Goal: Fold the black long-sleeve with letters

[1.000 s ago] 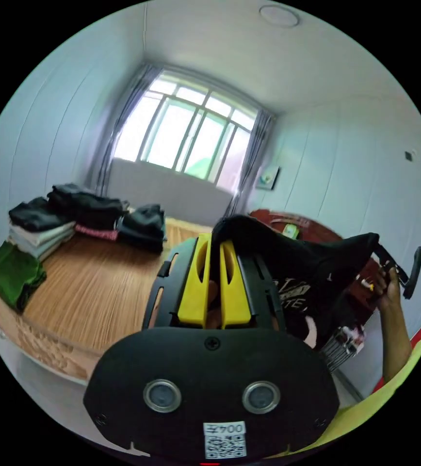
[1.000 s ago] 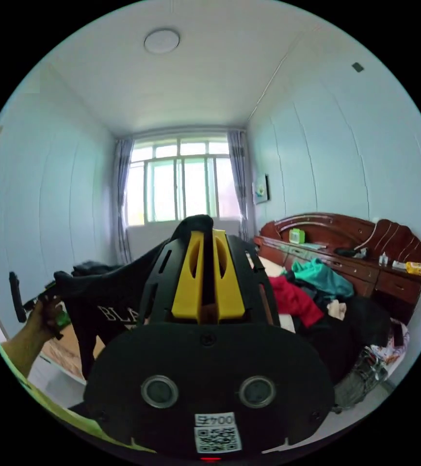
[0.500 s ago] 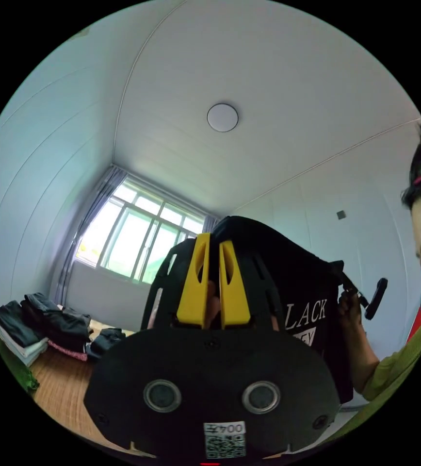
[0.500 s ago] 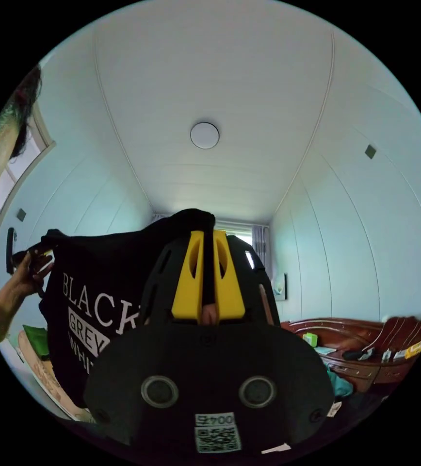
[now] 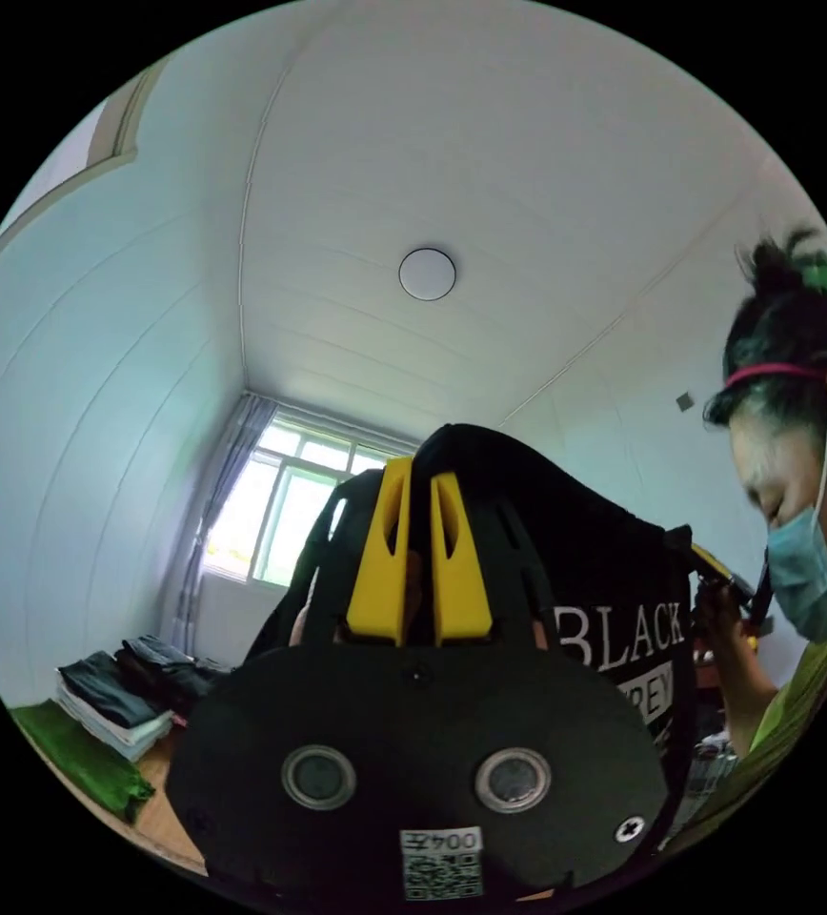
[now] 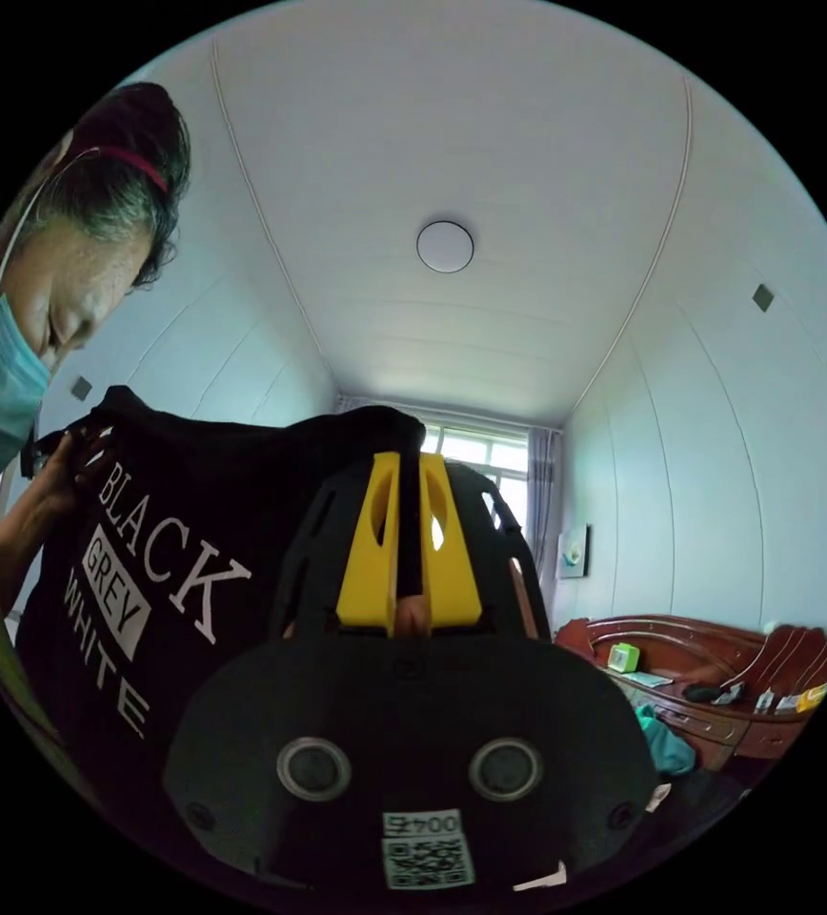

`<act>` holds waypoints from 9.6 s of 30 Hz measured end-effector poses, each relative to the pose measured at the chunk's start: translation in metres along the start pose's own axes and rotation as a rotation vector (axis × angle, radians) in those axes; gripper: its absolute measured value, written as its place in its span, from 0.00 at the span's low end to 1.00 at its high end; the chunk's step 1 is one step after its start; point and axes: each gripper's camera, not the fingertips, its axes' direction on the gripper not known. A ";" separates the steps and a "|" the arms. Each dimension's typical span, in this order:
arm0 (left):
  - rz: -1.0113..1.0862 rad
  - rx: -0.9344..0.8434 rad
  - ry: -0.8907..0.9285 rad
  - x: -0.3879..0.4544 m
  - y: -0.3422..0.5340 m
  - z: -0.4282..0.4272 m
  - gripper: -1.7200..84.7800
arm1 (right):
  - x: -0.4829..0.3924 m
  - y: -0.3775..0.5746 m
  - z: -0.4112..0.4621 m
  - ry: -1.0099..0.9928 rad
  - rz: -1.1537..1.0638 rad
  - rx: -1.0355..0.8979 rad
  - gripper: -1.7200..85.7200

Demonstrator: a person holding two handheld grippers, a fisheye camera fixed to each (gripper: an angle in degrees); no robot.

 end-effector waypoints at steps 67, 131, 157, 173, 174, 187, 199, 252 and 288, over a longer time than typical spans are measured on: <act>-1.599 -0.882 -0.012 -0.747 -0.021 0.415 0.20 | 0.006 0.993 0.003 -0.452 1.245 -1.418 0.17; -0.624 -1.229 0.270 -0.686 -0.104 0.350 0.05 | 0.073 0.896 -0.168 -0.322 1.405 -1.427 0.07; 0.210 -1.503 0.098 -0.449 0.145 0.381 0.03 | -0.221 0.857 -0.050 -0.287 -0.090 -1.717 0.01; 0.211 -1.501 -0.006 -0.424 0.247 0.361 0.02 | 0.031 0.901 0.003 0.000 0.936 -1.279 0.13; 0.183 -1.504 -0.002 -0.427 0.253 0.361 0.02 | 0.037 0.910 0.010 0.017 0.939 -1.285 0.14; 0.180 -1.533 -0.005 -0.439 0.306 0.368 0.02 | 0.047 1.018 0.083 0.221 0.902 -1.369 0.13; 0.187 -1.531 -0.045 -0.445 0.343 0.381 0.02 | 0.078 0.989 0.181 0.171 0.748 -1.359 0.04; 0.684 -1.518 -0.110 -0.294 0.502 0.624 0.02 | -0.423 0.940 0.721 -0.529 -0.448 -1.533 0.09; 0.399 -1.434 0.425 -0.198 0.411 1.074 0.12 | -0.163 1.221 0.370 -0.419 -0.015 -1.384 0.14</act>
